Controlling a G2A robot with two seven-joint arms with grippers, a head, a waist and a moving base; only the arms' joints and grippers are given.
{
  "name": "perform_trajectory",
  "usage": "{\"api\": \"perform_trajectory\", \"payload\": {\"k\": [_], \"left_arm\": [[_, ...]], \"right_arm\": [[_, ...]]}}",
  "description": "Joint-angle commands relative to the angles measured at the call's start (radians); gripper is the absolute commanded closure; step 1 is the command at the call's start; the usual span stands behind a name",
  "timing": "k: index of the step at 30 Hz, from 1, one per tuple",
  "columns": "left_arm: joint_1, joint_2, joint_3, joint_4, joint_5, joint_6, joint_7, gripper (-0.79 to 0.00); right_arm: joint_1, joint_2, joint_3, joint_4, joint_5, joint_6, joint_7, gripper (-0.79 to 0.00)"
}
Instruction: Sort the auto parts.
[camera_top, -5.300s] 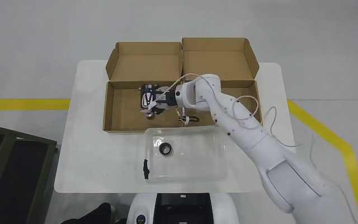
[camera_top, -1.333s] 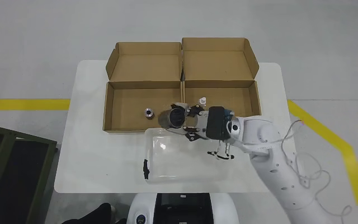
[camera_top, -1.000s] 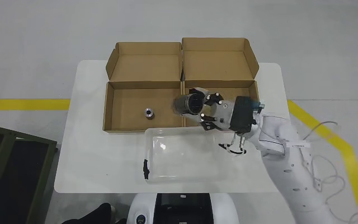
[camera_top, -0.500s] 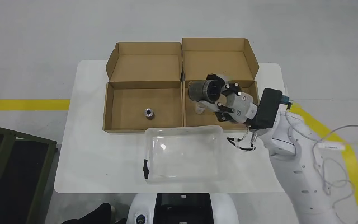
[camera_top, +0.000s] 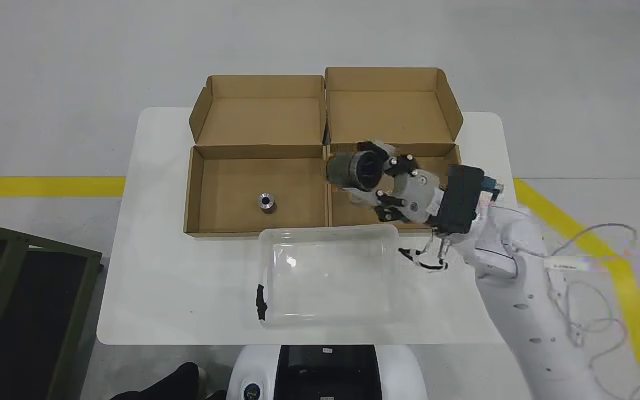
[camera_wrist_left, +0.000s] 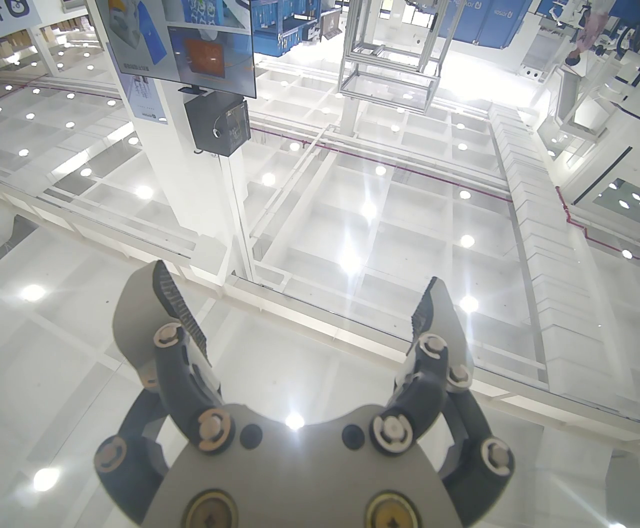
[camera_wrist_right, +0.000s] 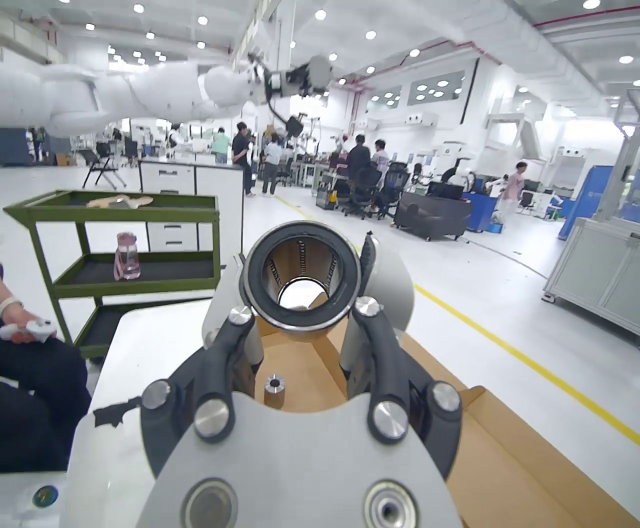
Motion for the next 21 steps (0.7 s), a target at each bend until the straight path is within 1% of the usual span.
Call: {"api": "perform_trajectory", "payload": {"k": [1,3,5,8,16,21], "left_arm": [[0.000,0.000,0.000,0.000,0.000,0.000,0.000,-0.785],[0.000,0.000,0.000,0.000,0.000,0.000,0.000,-0.785],[0.000,0.000,0.000,0.000,0.000,0.000,0.000,-0.785],[0.000,0.000,0.000,0.000,0.000,0.000,0.000,-0.785],[0.000,0.000,0.000,0.000,0.000,0.000,0.000,-0.785],[0.000,0.000,0.000,0.000,0.000,0.000,0.000,-0.785]], "right_arm": [[0.018,-0.003,-0.040,0.020,-0.030,-0.004,0.028,0.000],[0.036,-0.008,-0.079,0.044,-0.044,-0.003,0.039,0.000],[0.056,-0.011,-0.115,0.075,-0.088,-0.007,0.083,0.000],[0.078,-0.016,-0.159,0.120,-0.120,0.002,0.113,0.000],[0.127,-0.028,-0.222,0.218,-0.152,0.025,0.166,0.000],[0.188,-0.041,-0.271,0.273,-0.163,0.026,0.193,0.000]]}}
